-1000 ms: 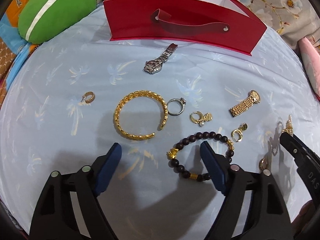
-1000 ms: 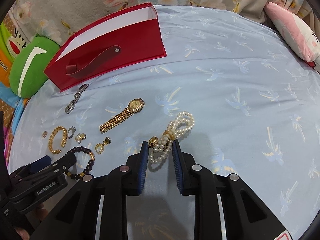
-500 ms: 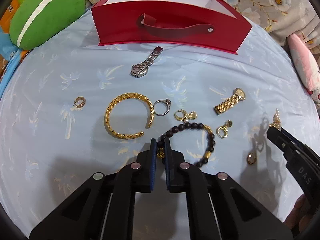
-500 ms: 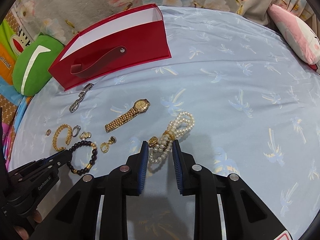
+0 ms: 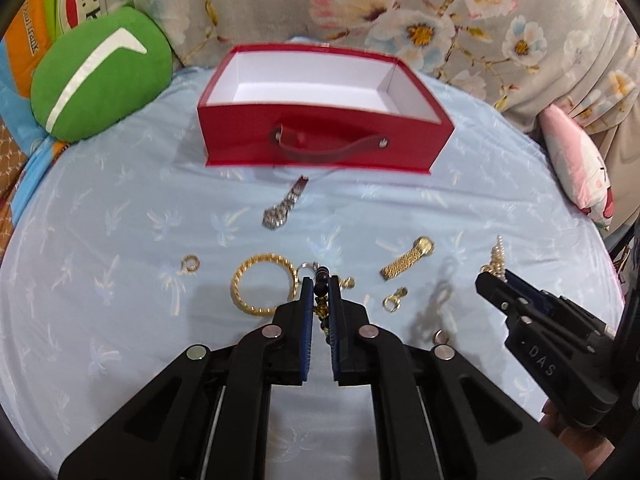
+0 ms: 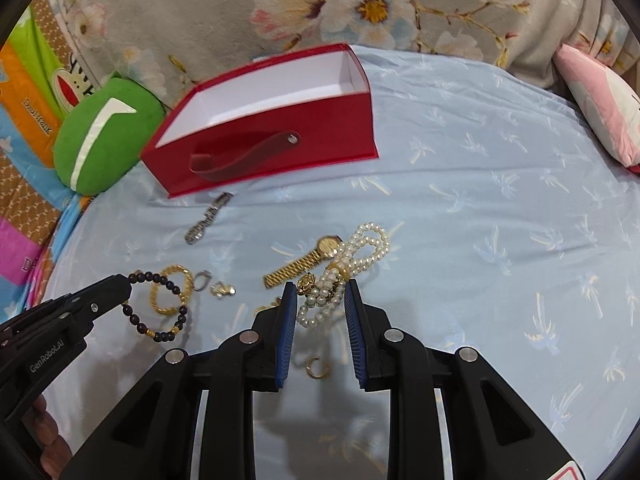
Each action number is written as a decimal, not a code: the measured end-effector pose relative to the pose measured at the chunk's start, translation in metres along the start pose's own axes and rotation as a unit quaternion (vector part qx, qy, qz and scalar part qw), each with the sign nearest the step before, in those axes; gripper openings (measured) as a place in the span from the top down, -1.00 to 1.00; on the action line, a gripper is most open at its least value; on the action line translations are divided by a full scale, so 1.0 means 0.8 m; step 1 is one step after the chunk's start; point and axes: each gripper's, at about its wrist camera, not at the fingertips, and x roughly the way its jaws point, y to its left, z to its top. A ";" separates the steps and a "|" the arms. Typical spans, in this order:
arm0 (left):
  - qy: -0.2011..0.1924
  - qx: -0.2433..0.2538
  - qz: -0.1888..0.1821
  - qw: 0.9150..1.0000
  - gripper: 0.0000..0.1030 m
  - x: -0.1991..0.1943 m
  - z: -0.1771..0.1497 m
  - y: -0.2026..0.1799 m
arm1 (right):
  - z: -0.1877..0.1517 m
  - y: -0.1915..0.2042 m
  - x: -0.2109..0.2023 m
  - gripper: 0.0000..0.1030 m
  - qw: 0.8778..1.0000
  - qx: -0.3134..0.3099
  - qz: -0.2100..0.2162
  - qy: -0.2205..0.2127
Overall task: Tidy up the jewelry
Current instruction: 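Close the left tool on the black-bead bracelet while the right tool lifts the pearl necklace, then carry both held pieces into the red box and open both tools, then withdraw both tools from the box back over the remaining jewelry, then lower the right tool onto the gold watch and close on it, then close the left tool on the silver watch while the right tool lifts the gold watch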
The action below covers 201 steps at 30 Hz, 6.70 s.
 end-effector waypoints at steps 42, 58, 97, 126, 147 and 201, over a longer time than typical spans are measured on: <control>-0.139 0.020 0.082 0.987 0.88 0.132 0.335 0.030 | 0.309 0.075 0.163 0.56 0.995 -0.058 0.034 -0.070; -0.105 0.010 0.101 0.989 0.85 0.200 0.340 0.041 | 0.320 0.076 0.226 0.52 0.997 -0.060 0.018 -0.041; -0.132 0.000 0.100 0.986 -0.20 0.100 0.283 0.027 | 0.251 0.070 0.117 -0.05 0.995 -0.052 0.011 -0.080; -0.093 0.011 0.086 0.992 -0.35 0.024 0.139 0.000 | 0.100 0.036 0.002 -0.18 0.998 -0.034 0.009 -0.059; 0.023 -0.044 0.085 0.995 -0.36 0.077 0.018 0.052 | 0.014 -0.014 0.029 -0.17 1.000 0.001 -0.011 0.012; 0.069 -0.011 0.042 0.997 -0.10 0.194 0.072 0.025 | 0.036 0.010 0.142 0.33 0.998 0.034 -0.027 0.042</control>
